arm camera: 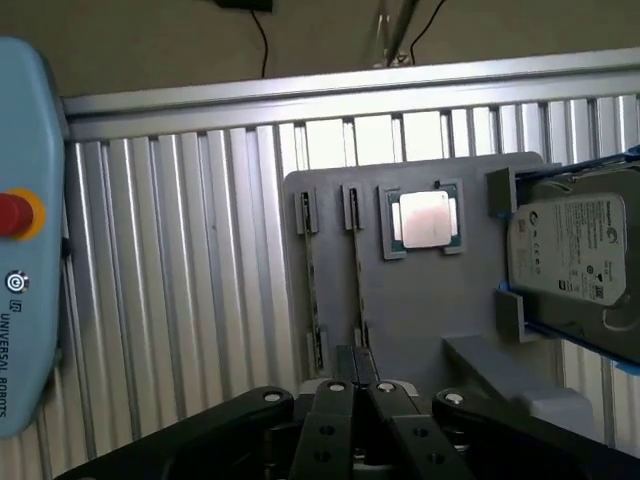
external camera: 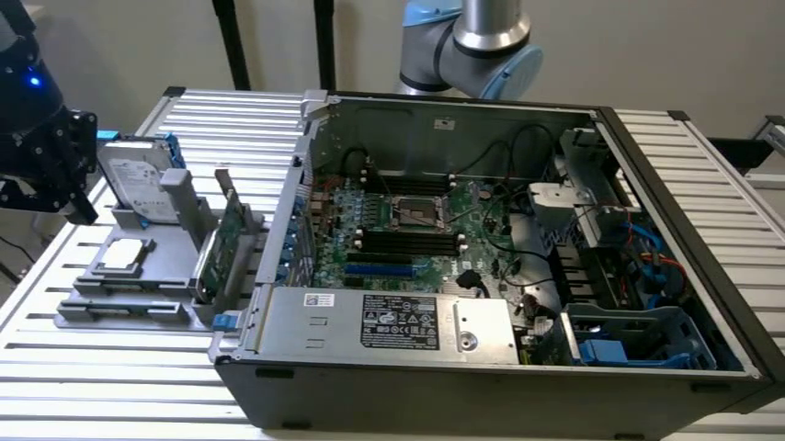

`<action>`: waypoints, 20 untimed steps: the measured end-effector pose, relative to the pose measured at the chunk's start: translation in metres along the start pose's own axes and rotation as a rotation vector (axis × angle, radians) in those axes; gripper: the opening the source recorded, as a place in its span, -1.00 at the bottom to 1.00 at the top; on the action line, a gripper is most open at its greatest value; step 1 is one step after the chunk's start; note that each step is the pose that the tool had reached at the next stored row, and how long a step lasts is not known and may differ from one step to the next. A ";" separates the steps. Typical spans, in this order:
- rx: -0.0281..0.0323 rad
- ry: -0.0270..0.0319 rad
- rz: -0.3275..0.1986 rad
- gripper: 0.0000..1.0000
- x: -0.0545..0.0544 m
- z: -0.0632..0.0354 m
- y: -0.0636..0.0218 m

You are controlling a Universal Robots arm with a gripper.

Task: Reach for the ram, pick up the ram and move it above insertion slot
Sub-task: 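Pick up the ram and move it above insertion slot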

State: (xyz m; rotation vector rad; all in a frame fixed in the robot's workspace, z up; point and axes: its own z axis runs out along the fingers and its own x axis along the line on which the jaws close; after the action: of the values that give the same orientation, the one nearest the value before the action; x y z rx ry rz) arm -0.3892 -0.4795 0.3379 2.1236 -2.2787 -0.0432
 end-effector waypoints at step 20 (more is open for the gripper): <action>0.0116 0.0041 -0.115 -0.27 0.001 0.0129 0.0004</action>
State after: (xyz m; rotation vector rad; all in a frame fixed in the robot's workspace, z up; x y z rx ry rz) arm -0.3903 -0.4808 0.3250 2.2558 -2.1576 -0.0280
